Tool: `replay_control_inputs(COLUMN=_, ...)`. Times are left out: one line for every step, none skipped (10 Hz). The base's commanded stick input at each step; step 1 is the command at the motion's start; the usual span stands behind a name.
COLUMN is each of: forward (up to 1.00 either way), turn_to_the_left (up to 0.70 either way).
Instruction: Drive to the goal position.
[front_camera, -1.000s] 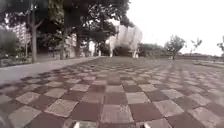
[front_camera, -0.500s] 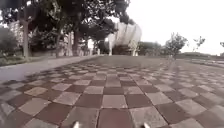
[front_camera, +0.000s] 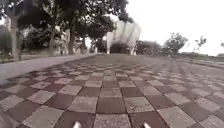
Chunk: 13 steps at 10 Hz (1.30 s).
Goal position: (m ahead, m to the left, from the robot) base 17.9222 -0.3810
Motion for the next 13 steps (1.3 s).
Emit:
replay_control_inputs(forward=1.0, turn_to_the_left=0.0)
replay_control_inputs(forward=1.0, turn_to_the_left=0.0)
replay_control_inputs(forward=1.0, turn_to_the_left=0.0)
replay_control_inputs(forward=1.0, turn_to_the_left=0.0)
replay_control_inputs(forward=1.0, turn_to_the_left=0.0)
replay_control_inputs(forward=1.0, turn_to_the_left=0.0)
replay_control_inputs(forward=1.0, turn_to_the_left=0.0)
replay_control_inputs(forward=1.0, turn_to_the_left=0.0)
replay_control_inputs(forward=1.0, turn_to_the_left=0.0)
replay_control_inputs(forward=1.0, turn_to_the_left=0.0)
replay_control_inputs(forward=1.0, turn_to_the_left=0.0)
replay_control_inputs(forward=1.0, turn_to_the_left=0.0)
replay_control_inputs(forward=1.0, turn_to_the_left=0.0)
